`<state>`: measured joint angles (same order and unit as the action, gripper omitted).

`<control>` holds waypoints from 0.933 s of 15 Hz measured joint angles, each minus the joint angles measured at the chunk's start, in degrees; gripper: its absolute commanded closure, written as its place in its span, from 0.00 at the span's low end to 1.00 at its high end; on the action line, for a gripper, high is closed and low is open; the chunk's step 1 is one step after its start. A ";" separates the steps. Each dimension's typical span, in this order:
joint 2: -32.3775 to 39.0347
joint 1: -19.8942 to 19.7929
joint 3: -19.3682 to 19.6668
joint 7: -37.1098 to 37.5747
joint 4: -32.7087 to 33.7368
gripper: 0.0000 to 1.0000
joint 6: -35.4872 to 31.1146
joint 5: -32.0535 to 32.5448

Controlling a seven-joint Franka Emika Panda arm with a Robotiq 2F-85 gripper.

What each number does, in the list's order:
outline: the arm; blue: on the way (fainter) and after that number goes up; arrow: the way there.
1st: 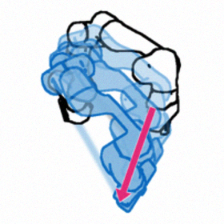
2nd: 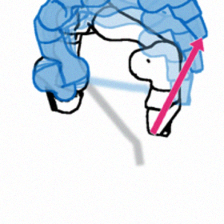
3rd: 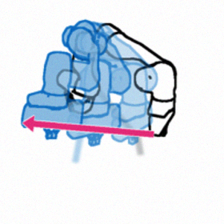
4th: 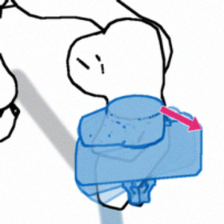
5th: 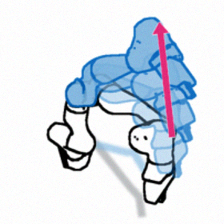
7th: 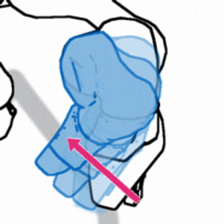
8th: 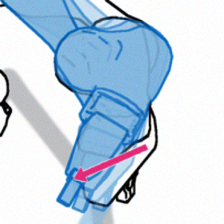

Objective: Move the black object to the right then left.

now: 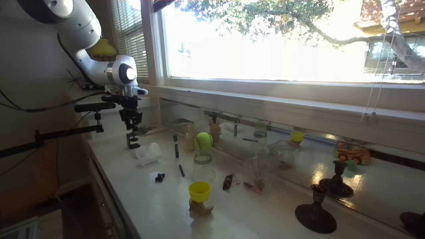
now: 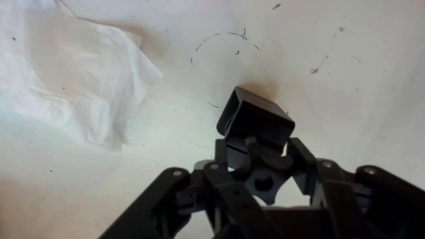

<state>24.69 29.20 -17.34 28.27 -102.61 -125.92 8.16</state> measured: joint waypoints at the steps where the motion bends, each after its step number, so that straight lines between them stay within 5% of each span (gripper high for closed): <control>1: 0.00 0.17 0.17 1.24 -0.02 0.77 -0.21 -0.07; 4: -0.04 0.42 0.33 4.14 -0.11 0.77 -0.47 -0.14; 5: -0.05 0.46 0.34 4.87 -0.14 0.61 -0.52 -0.14; 7: -0.06 0.49 0.35 6.10 -0.17 0.77 -0.63 -0.14; 13: -0.07 0.60 0.35 8.12 -0.20 0.77 -0.74 -0.16; 14: -0.07 0.69 0.35 8.37 -0.21 0.41 -0.76 -0.16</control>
<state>24.63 29.89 -16.99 36.63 -102.82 -126.67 8.00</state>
